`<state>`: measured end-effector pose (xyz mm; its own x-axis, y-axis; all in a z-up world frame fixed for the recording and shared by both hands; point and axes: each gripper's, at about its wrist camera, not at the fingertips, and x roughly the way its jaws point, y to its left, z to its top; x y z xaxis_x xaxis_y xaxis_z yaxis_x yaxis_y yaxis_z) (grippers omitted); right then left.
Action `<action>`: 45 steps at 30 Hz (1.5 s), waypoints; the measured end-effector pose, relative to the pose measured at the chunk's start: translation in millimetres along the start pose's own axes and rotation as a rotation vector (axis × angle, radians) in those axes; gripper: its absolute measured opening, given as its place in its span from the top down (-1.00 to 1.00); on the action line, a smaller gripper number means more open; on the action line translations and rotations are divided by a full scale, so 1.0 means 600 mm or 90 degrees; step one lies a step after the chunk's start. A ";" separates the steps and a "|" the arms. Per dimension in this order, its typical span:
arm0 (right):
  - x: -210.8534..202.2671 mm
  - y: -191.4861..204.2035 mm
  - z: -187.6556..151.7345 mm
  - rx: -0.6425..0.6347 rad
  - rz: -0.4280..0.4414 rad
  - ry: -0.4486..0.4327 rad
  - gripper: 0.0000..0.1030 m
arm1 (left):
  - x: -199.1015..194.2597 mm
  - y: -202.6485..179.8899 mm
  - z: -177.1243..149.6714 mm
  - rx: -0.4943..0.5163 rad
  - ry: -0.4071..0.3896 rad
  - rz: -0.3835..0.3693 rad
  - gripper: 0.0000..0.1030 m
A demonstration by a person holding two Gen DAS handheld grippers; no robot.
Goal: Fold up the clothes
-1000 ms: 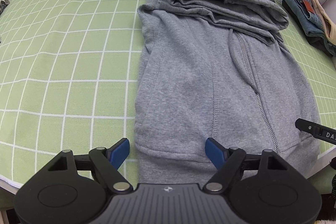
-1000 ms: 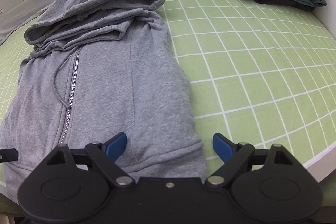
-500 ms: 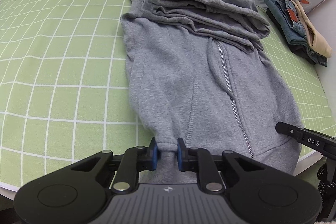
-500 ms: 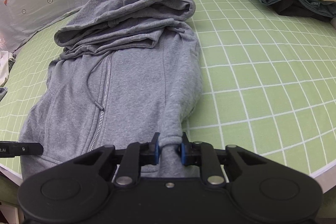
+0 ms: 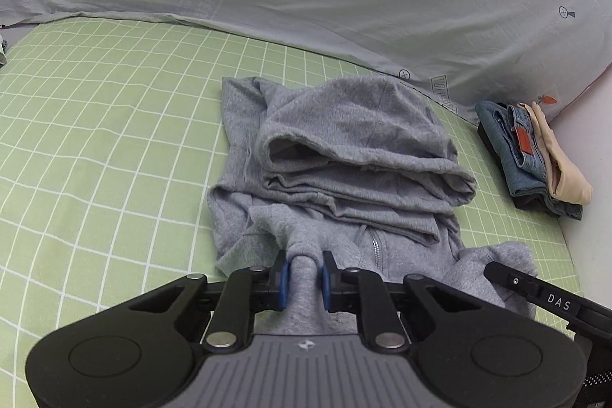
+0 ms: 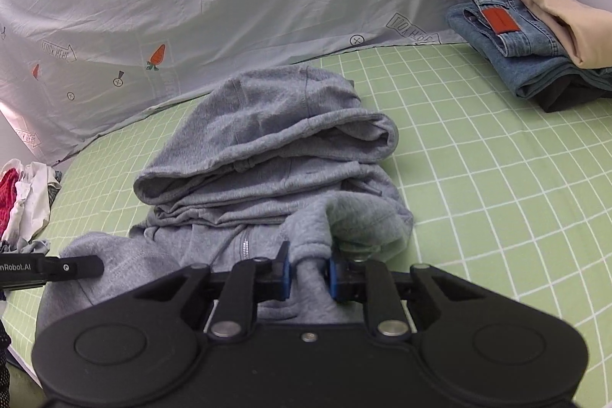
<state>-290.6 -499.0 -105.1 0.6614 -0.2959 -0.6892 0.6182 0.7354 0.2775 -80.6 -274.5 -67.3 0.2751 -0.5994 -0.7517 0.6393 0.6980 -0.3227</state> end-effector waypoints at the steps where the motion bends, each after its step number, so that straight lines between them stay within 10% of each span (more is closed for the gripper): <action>1: 0.005 0.002 0.012 -0.001 0.002 -0.007 0.64 | 0.003 -0.001 0.012 -0.001 -0.009 0.005 0.67; 19: 0.204 -0.025 0.177 0.063 -0.012 0.010 0.61 | 0.156 0.058 0.193 -0.101 -0.025 0.011 0.66; 29: 0.283 -0.085 0.267 0.145 -0.013 0.061 0.18 | 0.217 0.107 0.279 -0.163 -0.049 0.057 0.41; 45: 0.233 -0.087 0.242 0.111 -0.074 -0.003 -0.07 | 0.158 0.160 0.213 -0.188 -0.052 0.106 -0.03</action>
<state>-168.9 -667.2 -118.8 0.5836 -0.3758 -0.7198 0.7540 0.5800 0.3085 98.8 -314.5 -96.1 0.4226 -0.4893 -0.7629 0.3490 0.8647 -0.3613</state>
